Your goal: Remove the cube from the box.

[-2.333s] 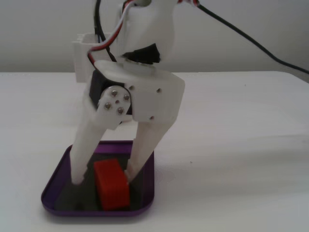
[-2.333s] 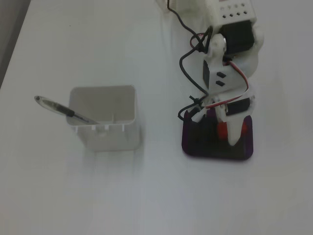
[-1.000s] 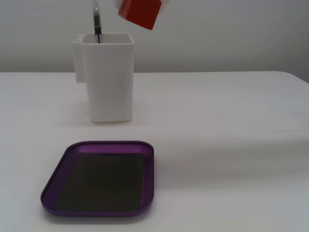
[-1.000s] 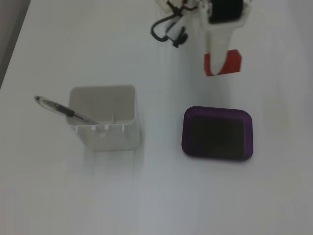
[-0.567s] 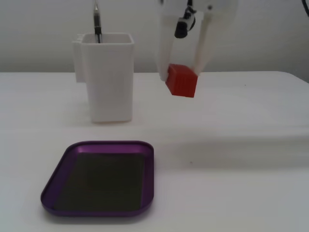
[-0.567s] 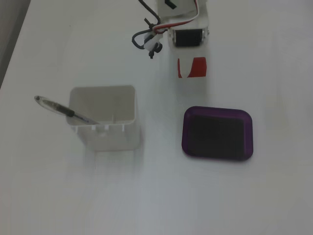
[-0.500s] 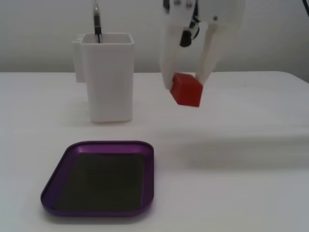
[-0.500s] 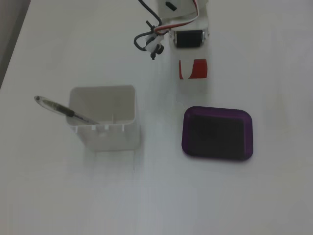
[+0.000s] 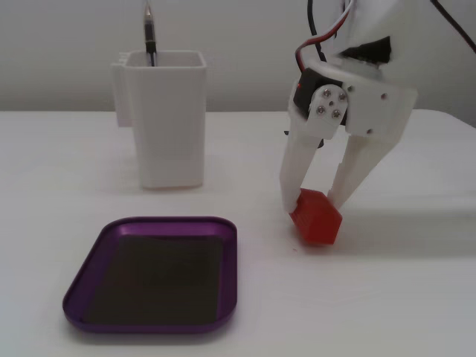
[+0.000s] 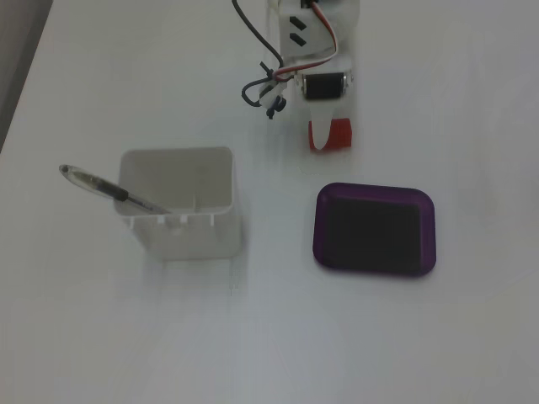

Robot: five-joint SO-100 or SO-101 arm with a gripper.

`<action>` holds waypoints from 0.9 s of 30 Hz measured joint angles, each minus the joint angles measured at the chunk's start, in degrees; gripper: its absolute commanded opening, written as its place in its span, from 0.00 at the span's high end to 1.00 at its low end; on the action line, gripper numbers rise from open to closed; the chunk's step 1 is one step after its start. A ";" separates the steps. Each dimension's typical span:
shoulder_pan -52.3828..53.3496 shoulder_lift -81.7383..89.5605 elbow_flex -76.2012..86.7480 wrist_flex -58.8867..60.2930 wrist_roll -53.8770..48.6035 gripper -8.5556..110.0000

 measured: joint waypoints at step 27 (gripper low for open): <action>0.44 28.21 -3.43 15.56 0.00 0.75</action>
